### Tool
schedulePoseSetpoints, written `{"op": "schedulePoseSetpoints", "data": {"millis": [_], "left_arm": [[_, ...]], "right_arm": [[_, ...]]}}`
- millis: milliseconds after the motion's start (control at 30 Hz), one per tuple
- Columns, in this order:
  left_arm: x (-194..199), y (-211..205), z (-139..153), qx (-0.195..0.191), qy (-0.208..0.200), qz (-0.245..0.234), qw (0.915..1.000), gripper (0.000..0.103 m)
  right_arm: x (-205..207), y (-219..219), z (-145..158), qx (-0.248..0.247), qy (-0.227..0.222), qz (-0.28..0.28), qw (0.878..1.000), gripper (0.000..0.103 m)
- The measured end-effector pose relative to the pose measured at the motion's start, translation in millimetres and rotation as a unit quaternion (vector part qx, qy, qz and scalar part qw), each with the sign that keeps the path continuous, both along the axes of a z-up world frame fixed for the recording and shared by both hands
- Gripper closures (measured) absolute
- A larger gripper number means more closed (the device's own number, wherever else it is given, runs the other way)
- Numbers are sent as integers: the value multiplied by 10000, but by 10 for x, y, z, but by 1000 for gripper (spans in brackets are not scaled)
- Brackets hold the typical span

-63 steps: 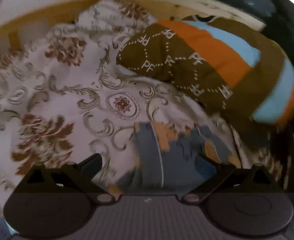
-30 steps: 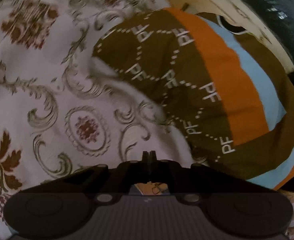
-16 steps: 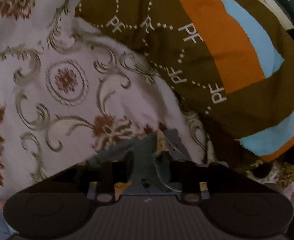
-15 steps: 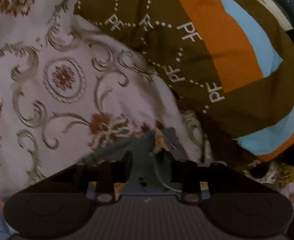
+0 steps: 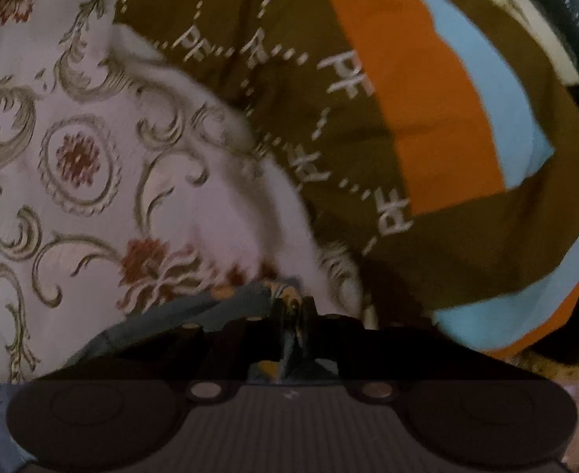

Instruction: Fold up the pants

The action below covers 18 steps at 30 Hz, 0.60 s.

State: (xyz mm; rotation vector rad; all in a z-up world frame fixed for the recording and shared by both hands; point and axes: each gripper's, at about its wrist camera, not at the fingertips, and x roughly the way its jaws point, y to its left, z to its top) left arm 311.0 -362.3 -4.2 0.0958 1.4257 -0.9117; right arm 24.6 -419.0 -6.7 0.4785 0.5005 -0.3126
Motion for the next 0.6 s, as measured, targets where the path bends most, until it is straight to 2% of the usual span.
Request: {"op": "schedulePoseSetpoints", "data": {"millis": [100, 133, 167, 200, 233, 300, 400, 433, 500, 600], "left_arm": [[25, -217, 58, 59, -80, 98, 9999, 93], [31, -291, 58, 89, -128, 132, 9998, 78], [37, -345, 53, 117, -147, 153, 9997, 51], [34, -379, 54, 113, -171, 143, 9997, 42], [23, -388, 69, 68, -255, 133, 9996, 33], [-5, -375, 78, 45, -359, 11, 9993, 33], [-58, -215, 104, 26, -620, -92, 9980, 23], [-88, -107, 109, -10, -712, -118, 9974, 19], [-142, 124, 92, -86, -870, -143, 9961, 17], [-305, 566, 29, -137, -1200, -147, 9926, 14]], "right_arm": [[29, -62, -64, 276, 138, -32, 9995, 78], [25, -79, -83, 337, 205, -76, 9992, 64], [18, -89, -91, 348, 251, -108, 9990, 58], [5, -92, -87, 284, 282, -94, 9992, 52], [-7, -84, -81, 154, 341, -75, 9993, 52], [-13, -64, -84, -55, 544, -19, 9985, 52], [12, -16, -111, -149, 799, 137, 9966, 52], [20, 8, -122, -206, 847, 223, 9959, 52], [49, 70, -143, -251, 884, 453, 9947, 52], [83, 60, -188, -195, 972, 501, 9938, 51]]}}
